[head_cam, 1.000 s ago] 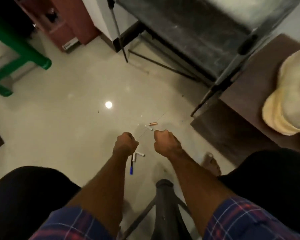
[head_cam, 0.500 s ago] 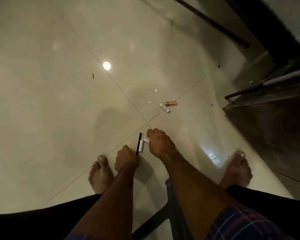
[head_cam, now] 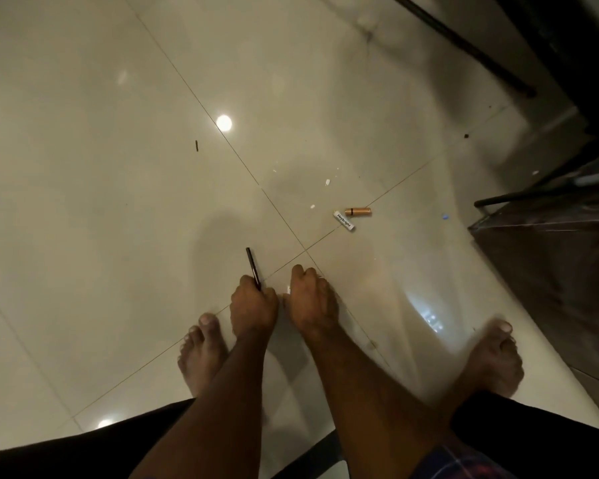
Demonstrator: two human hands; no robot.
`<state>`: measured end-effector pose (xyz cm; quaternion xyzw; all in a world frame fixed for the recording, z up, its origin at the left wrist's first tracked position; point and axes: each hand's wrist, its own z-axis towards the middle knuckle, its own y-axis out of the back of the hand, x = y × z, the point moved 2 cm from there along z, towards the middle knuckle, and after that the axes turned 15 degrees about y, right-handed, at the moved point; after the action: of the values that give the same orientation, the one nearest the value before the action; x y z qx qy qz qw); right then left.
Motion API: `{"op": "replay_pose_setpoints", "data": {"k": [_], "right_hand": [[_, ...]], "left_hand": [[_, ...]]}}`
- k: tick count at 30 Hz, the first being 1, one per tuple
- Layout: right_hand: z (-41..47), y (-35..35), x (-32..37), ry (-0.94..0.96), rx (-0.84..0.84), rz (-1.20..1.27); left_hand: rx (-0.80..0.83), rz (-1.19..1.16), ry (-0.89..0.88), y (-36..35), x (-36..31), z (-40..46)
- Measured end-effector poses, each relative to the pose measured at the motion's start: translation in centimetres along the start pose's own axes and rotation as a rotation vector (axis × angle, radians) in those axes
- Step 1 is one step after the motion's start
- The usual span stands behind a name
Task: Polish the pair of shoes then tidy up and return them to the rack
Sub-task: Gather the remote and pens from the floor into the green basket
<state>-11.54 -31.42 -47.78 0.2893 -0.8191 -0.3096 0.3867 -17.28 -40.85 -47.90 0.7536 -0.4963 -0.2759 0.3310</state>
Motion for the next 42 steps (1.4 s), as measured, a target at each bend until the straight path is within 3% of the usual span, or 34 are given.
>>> {"op": "replay_pose_setpoints", "data": {"k": [7,10,14,18,23,29,35,42], "right_hand": [[-0.6,0.3,-2.0,0.018,0.017,0.034],[0.1,2.8,-5.8,-0.078,-0.118,-0.001],[1.7,6.8,-11.1,-0.301,-0.349,0.215],[3.7,9.4,-12.5,-0.188,-0.506,0.183],[6.0,10.2,-10.0,-0.071,-0.232,0.058],[6.6,10.0,-9.9,-0.088,-0.141,-0.176],[4.9,10.4,-11.0,-0.167,0.058,-0.039],[-0.3,16.4,-11.2,-0.276,-0.014,0.249]], "left_hand": [[0.169,-0.236,-0.013,-0.3,-6.7,1.2],[0.231,-0.232,-0.032,-1.4,-8.3,1.3],[0.302,-0.289,-0.036,-2.5,-9.4,0.6],[0.339,-0.293,-0.042,-3.0,-10.5,-0.1],[0.41,-0.279,-0.014,-3.2,-10.7,-0.2],[0.44,-0.25,-0.022,-2.7,-10.5,-0.2],[0.457,-0.174,-0.132,-1.6,-12.3,-1.5],[0.418,-0.035,-0.364,3.1,-16.2,-5.9]]}}
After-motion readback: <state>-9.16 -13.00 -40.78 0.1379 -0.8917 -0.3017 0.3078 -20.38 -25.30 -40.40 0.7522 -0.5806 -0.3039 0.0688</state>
